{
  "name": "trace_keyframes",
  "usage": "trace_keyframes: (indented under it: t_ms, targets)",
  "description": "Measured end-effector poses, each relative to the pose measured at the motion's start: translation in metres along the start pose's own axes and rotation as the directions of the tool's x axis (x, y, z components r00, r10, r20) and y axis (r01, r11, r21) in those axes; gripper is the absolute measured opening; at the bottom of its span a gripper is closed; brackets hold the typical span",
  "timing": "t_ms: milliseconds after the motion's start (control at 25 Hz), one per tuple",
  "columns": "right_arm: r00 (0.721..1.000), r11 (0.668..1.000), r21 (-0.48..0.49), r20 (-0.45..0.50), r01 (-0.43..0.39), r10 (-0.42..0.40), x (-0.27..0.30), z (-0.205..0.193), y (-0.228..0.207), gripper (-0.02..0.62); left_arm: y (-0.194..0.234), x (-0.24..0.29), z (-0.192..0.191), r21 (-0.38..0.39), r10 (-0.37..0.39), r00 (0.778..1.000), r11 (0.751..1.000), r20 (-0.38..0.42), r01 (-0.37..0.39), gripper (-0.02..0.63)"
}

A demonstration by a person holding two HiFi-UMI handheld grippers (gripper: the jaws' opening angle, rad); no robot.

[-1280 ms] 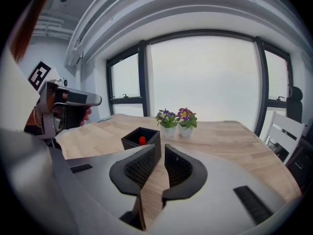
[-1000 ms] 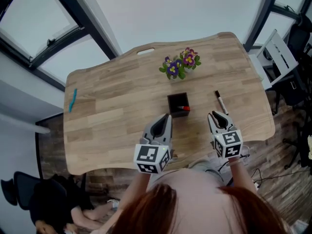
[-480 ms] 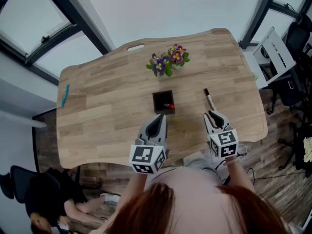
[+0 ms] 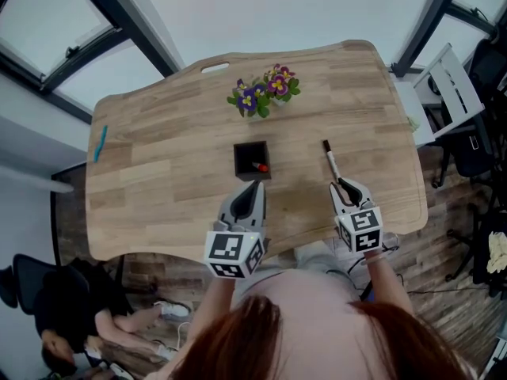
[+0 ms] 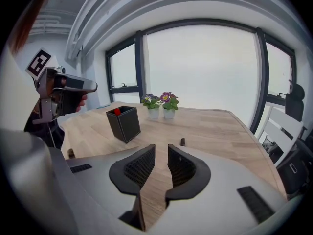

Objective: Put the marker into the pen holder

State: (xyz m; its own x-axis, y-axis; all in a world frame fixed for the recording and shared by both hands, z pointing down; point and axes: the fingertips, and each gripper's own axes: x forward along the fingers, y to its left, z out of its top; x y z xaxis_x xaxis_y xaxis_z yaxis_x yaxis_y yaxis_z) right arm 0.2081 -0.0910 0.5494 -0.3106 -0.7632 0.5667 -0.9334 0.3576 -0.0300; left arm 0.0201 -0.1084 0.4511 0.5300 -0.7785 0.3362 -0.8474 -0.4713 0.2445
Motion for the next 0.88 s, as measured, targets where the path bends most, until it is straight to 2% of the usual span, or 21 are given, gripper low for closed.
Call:
trace_keyframes:
  t_ms: [280, 880]
  targets:
    - [0.999, 1.000, -0.007, -0.038, -0.020, 0.020, 0.008, -0.017, -0.014, 0.069, -0.011, 0.008, -0.006, -0.008, 0.024, 1.000, 1.000, -0.006, -0.024, 0.002]
    - [0.989, 0.997, -0.024, -0.133, -0.070, 0.066, 0.034, -0.055, -0.032, 0.083, -0.010, 0.014, -0.017, -0.036, 0.132, 0.991, 0.991, -0.010, -0.133, 0.002]
